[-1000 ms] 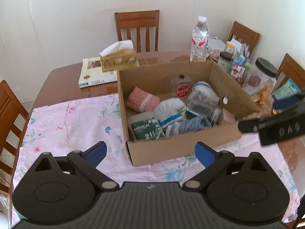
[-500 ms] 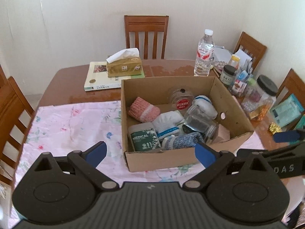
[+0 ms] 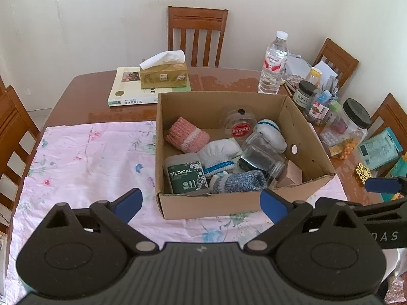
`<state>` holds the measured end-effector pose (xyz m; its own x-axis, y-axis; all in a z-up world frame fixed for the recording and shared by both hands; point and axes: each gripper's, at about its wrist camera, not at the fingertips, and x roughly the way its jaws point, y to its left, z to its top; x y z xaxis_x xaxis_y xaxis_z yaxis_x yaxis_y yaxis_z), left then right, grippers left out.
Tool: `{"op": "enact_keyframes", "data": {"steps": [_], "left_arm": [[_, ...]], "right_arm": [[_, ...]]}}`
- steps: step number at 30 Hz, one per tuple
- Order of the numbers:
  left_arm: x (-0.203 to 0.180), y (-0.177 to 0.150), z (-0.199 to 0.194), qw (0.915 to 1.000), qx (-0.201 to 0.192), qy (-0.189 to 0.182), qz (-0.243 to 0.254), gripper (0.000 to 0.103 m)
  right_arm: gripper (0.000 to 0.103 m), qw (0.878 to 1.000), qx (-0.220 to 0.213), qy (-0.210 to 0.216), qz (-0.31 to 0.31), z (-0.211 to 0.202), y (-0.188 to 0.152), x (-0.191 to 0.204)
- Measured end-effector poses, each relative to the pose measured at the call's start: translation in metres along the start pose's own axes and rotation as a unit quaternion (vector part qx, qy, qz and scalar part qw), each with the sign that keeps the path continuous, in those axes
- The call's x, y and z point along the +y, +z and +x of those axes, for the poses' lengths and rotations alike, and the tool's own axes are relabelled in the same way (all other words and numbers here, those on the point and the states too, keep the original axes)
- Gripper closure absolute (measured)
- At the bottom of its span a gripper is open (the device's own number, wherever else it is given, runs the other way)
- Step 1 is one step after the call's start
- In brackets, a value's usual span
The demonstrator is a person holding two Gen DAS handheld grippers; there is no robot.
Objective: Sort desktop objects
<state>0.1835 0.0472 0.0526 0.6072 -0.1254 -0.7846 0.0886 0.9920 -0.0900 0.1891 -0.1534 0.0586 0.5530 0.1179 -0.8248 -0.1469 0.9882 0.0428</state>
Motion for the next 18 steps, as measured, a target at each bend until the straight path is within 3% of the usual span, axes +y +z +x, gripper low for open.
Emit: {"op": "enact_keyframes", "data": {"steps": [18], "left_arm": [[0.0000, 0.0017, 0.0017, 1.0000, 0.006, -0.006, 0.001, 0.004]], "right_arm": [[0.000, 1.000, -0.002, -0.002, 0.003, -0.0019, 0.0001, -0.0003]]}}
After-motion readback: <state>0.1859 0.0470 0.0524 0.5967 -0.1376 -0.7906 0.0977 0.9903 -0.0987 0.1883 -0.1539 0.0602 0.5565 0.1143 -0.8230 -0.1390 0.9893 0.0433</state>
